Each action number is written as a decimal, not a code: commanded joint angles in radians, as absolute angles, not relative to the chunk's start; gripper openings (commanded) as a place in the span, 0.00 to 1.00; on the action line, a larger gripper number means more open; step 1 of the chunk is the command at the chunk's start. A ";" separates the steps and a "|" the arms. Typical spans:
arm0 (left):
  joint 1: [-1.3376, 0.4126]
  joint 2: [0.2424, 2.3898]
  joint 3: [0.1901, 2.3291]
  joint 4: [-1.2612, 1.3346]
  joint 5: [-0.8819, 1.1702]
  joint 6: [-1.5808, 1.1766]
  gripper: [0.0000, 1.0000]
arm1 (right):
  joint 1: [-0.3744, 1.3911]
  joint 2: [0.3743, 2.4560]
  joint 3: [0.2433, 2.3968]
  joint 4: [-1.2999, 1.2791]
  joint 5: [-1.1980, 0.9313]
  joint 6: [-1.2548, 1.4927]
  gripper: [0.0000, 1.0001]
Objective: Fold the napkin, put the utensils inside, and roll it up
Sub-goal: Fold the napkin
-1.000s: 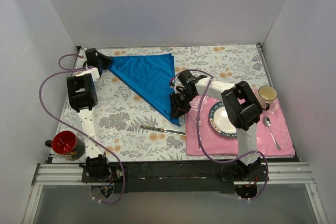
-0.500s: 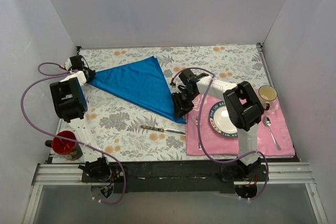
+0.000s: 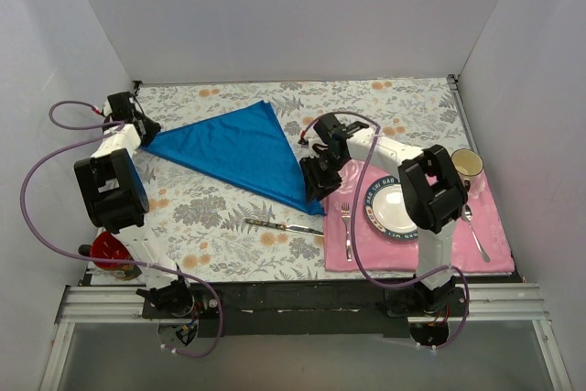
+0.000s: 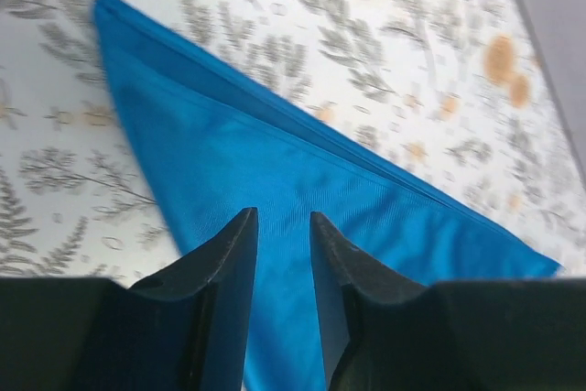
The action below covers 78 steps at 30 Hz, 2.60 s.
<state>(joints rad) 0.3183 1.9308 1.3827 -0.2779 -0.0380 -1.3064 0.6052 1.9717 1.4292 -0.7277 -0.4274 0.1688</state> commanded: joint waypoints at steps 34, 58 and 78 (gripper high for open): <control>0.336 2.102 1.645 -0.454 0.152 -1.253 0.30 | 0.657 1.916 1.393 -0.739 -0.440 0.172 0.40; -0.120 2.284 1.672 0.097 0.336 -1.466 0.30 | 0.683 2.074 1.537 -0.741 -0.517 0.178 0.27; -0.143 2.306 1.859 -0.145 0.305 -1.418 0.34 | 0.689 1.982 1.442 -0.747 -0.472 0.140 0.27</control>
